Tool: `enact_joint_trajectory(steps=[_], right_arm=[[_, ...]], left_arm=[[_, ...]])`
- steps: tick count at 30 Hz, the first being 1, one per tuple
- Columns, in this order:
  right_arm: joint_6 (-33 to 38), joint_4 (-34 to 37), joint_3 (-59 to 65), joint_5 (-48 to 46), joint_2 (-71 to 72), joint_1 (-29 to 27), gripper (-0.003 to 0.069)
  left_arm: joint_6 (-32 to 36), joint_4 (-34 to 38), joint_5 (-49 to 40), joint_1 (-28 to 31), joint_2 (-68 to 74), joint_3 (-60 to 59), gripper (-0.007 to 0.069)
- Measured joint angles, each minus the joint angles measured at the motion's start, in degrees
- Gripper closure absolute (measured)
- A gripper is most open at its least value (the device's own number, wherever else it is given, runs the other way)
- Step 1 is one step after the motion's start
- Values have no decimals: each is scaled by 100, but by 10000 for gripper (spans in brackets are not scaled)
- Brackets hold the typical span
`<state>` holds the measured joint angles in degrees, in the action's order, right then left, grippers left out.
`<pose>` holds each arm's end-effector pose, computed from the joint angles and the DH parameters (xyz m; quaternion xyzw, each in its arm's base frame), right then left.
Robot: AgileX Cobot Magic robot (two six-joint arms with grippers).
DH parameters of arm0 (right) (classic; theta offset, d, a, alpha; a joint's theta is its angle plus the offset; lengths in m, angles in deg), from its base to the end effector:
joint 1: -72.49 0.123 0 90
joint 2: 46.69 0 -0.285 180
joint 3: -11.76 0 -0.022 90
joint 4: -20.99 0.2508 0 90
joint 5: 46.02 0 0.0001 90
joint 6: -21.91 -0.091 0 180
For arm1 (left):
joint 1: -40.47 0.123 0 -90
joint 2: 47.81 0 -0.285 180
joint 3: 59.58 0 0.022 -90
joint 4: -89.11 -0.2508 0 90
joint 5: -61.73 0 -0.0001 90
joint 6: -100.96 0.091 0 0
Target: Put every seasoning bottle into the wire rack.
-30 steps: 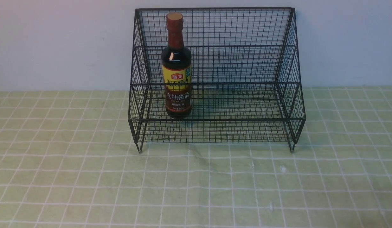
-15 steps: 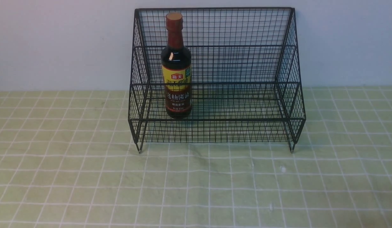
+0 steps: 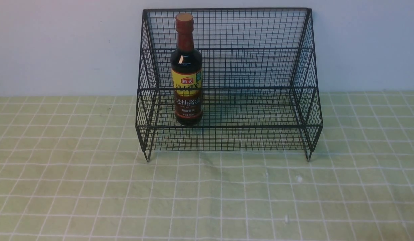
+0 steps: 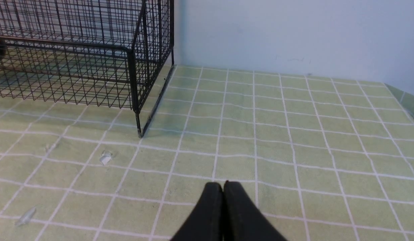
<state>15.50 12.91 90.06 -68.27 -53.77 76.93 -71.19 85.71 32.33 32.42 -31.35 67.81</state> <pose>0.0523 -0.0008 0.1729 -0.0230 0.8056 -0.0041 0.5920 0.0430 -0.0034 0.3005 0.1147 0.7484 0.0268 0.6527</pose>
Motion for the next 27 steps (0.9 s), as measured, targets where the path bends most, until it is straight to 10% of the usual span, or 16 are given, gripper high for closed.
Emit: enact_joint_trajectory(steps=[10, 27], right_arm=[[0, 0, 0, 0, 0, 0, 673], [0, 0, 0, 0, 0, 0, 673]], left_arm=[[-588, 0, 1582, 0, -930, -2419, 631], [-786, 0, 815, 521, -930, -2625, 631]])
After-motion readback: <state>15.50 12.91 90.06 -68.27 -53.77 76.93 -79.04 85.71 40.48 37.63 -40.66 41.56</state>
